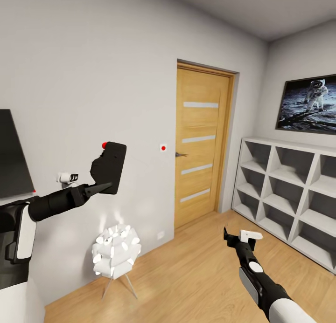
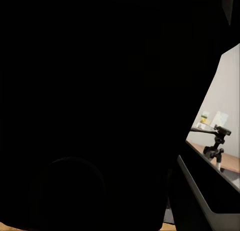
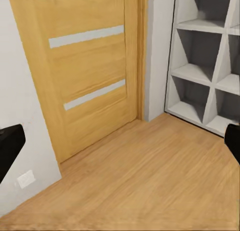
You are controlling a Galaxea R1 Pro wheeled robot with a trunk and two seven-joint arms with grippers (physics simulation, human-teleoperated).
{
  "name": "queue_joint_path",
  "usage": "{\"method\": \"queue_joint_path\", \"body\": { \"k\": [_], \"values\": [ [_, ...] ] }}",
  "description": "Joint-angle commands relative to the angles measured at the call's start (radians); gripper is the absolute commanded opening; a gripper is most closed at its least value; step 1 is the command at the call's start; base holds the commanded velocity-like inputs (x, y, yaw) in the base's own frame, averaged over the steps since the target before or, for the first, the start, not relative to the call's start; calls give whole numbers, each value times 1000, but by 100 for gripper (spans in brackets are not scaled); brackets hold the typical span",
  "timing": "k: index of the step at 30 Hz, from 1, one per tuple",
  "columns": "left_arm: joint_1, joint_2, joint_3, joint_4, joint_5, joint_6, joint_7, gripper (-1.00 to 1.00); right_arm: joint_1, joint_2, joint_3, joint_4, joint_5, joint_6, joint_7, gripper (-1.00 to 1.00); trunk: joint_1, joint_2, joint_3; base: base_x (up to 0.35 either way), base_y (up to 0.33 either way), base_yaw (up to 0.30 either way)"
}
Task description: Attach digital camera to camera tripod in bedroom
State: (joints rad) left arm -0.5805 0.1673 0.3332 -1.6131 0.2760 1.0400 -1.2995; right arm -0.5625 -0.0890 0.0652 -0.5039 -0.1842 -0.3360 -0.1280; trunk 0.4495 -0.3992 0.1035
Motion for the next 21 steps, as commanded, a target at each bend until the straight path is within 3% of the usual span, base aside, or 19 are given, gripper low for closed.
{"method": "queue_joint_path", "body": {
  "k": [1, 2, 3, 4, 13, 18, 21],
  "values": [
    [0, 0, -3, 0, 2, 7, -3, -100, 43, 16, 7, 577, -9, 126, 42, 100, 1, -1, 0, 70, -55, 0],
    [0, -1, -14, 0, 2, 7, -2, -100, 64, 21, 7, 579, -8, 183, 45, 100, 1, -1, 0, 45, -35, 0],
    [-1, -1, -60, -2, 2, 7, -2, -100, 148, 27, 7, 583, -8, 328, 49, 100, 1, -1, 0, 9, -7, 0],
    [-1, -2, -68, -2, 2, 7, -1, -100, 174, 28, 7, 583, -8, 345, 49, 100, 1, -1, 0, 6, -5, 0],
    [0, 0, -78, -2, 2, 7, 0, -100, 280, 29, 8, 584, -7, 373, 48, 100, 1, -1, 0, 2, -2, 0],
    [0, 0, -79, -2, 2, 7, 0, -100, 378, 29, 8, 584, -6, 373, 49, 100, 1, -1, 0, 0, 0, 0],
    [-1, 0, -80, -2, 2, 7, 0, -100, 408, 29, 8, 584, -6, 373, 50, 100, 1, -1, 0, 0, 0, 0]
  ]
}}
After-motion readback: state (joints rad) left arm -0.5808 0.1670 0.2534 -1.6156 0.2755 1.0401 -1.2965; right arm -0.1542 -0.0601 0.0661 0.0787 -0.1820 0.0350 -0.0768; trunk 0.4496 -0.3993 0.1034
